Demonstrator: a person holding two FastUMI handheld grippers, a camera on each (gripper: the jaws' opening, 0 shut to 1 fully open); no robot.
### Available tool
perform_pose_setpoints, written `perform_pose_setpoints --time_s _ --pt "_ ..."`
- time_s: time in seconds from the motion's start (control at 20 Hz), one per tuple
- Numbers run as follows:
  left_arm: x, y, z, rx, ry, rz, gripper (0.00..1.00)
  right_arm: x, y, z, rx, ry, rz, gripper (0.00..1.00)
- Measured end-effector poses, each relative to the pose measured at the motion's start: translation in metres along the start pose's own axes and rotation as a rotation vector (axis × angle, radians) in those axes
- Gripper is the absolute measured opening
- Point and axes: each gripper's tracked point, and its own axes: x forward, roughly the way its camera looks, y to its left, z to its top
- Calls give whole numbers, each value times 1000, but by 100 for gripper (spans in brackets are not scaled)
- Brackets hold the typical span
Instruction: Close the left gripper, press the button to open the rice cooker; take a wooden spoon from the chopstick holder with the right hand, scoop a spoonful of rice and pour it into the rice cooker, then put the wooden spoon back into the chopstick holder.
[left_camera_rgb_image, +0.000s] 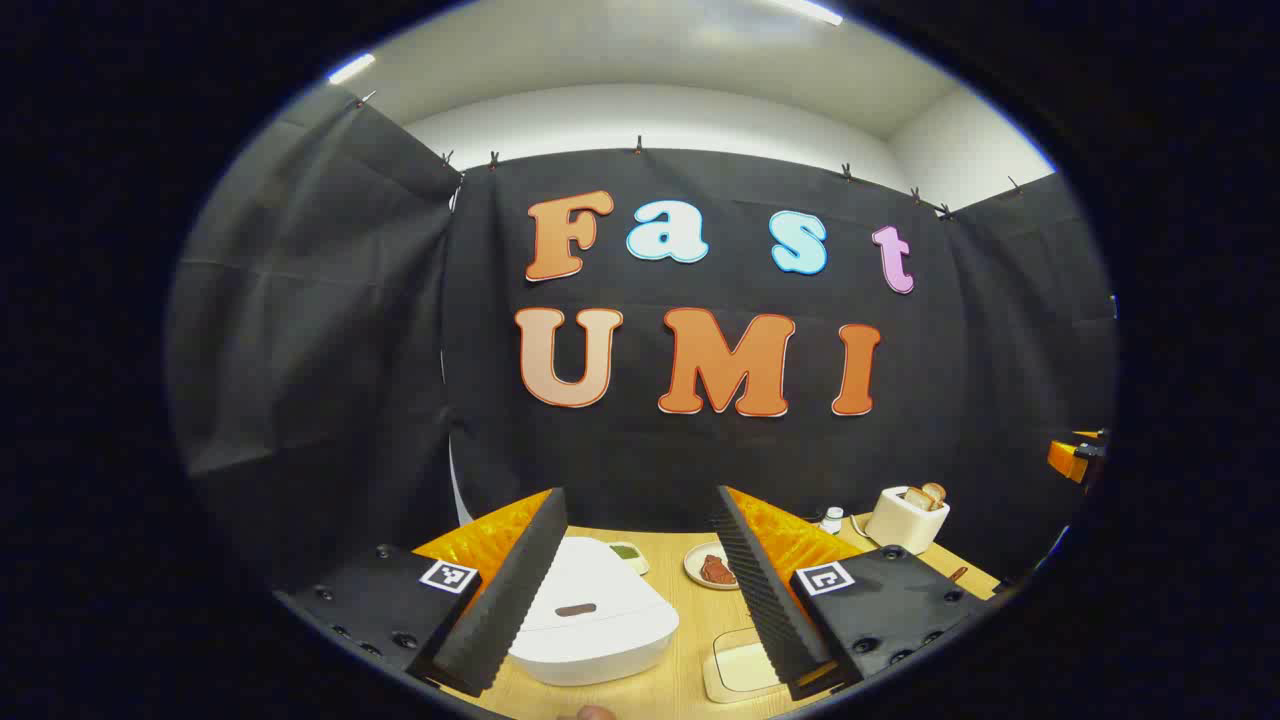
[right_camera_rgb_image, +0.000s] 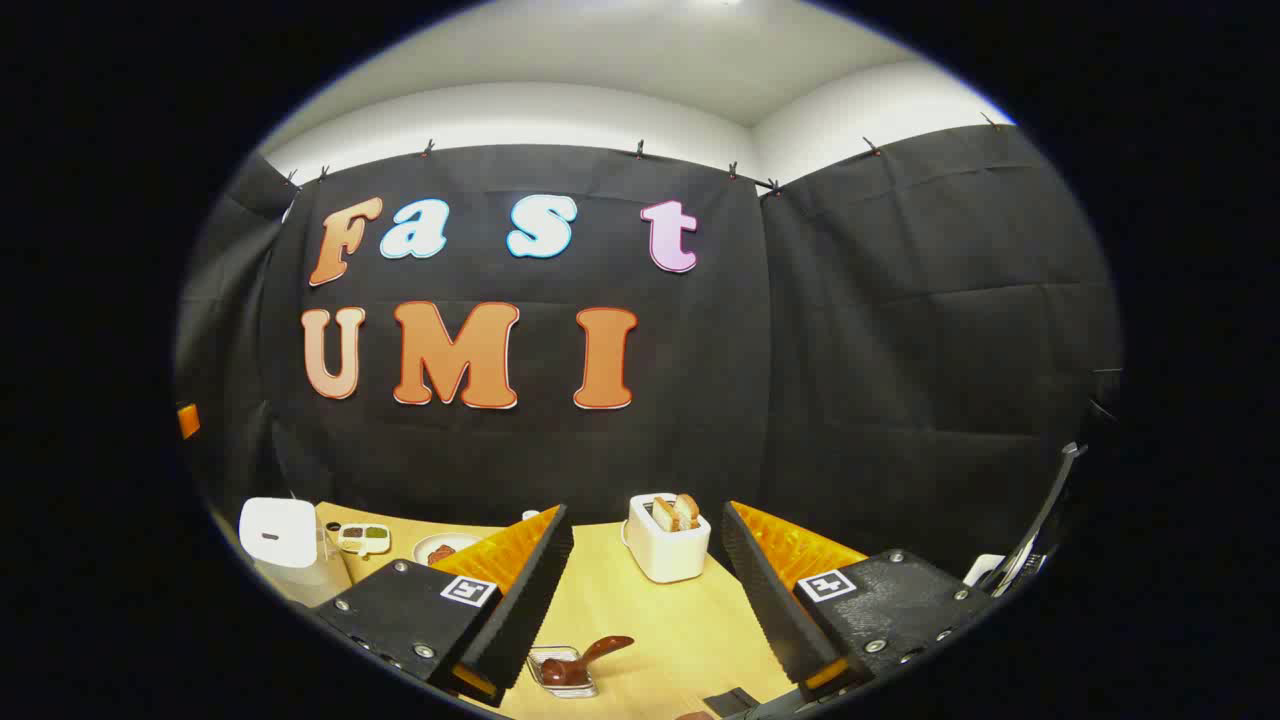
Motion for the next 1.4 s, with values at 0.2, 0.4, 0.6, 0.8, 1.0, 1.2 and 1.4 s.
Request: perform_pose_setpoints --time_s 0.2,0.4,0.6,0.8,1.0,1.2,1.4 --pt "-6 8 0 -17 -4 31 99 4 2 8 -19 -14 22 94" --pt "-10 21 6 -28 -16 71 100 5 2 15 -30 -24 39 94" --pt "-11 28 13 -32 -34 98 97 4 -3 16 -52 -29 32 94" --pt "-12 31 19 -47 -46 106 100 1 -8 14 -70 -28 26 94" --pt "-14 32 23 -37 -47 108 100 -3 -12 15 -91 -31 19 94" --pt "-19 24 28 -47 -50 74 100 -4 -16 16 -88 -38 15 94" --pt "-23 25 37 18 -71 79 80 -4 -17 17 -86 -46 22 94"
